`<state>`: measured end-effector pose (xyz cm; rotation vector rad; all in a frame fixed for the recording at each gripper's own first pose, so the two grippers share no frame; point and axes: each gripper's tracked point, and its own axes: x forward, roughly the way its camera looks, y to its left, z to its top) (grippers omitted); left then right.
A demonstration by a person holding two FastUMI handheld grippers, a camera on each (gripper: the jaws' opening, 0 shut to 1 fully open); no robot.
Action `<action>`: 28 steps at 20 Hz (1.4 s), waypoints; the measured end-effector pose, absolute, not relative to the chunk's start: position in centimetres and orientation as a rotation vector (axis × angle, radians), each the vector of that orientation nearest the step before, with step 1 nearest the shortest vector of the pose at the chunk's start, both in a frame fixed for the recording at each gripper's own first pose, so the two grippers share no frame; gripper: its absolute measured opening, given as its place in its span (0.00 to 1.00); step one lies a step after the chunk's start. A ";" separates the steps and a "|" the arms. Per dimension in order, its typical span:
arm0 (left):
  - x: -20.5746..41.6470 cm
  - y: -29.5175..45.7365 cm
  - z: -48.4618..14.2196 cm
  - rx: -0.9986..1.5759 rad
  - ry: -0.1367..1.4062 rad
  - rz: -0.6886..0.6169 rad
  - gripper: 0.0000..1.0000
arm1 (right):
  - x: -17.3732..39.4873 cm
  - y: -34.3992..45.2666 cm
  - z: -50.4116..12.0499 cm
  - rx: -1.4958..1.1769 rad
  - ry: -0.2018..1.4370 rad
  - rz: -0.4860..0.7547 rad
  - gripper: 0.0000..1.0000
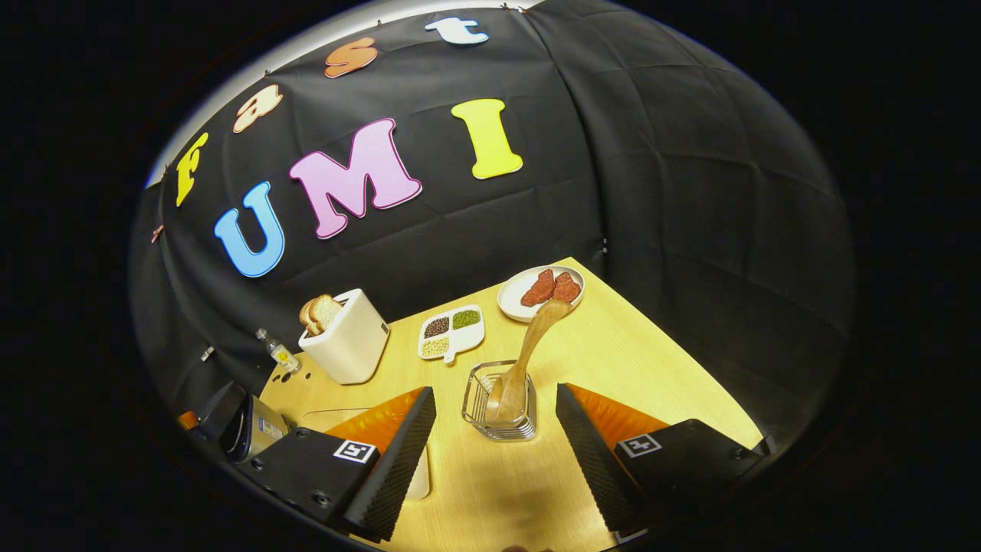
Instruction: Close the left gripper, press the button to open the rice cooker; take a wooden spoon from the chopstick holder with the right hand, scoop a spoonful of rice and pour it into the rice cooker, then put the wooden spoon back into the chopstick holder.
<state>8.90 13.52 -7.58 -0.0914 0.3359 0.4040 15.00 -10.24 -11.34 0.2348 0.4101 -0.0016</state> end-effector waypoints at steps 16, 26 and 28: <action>8.3 10.4 -9.1 -0.080 0.367 0.403 0.96 | 15.1 -10.4 -10.6 0.188 0.375 0.118 0.99; 6.3 -3.2 5.8 0.047 -0.019 0.143 0.97 | 12.8 -10.3 0.8 0.141 0.094 0.124 0.98; 4.9 -4.4 6.4 -0.006 -0.023 0.088 0.96 | 10.1 -10.3 2.6 0.132 0.028 0.077 0.98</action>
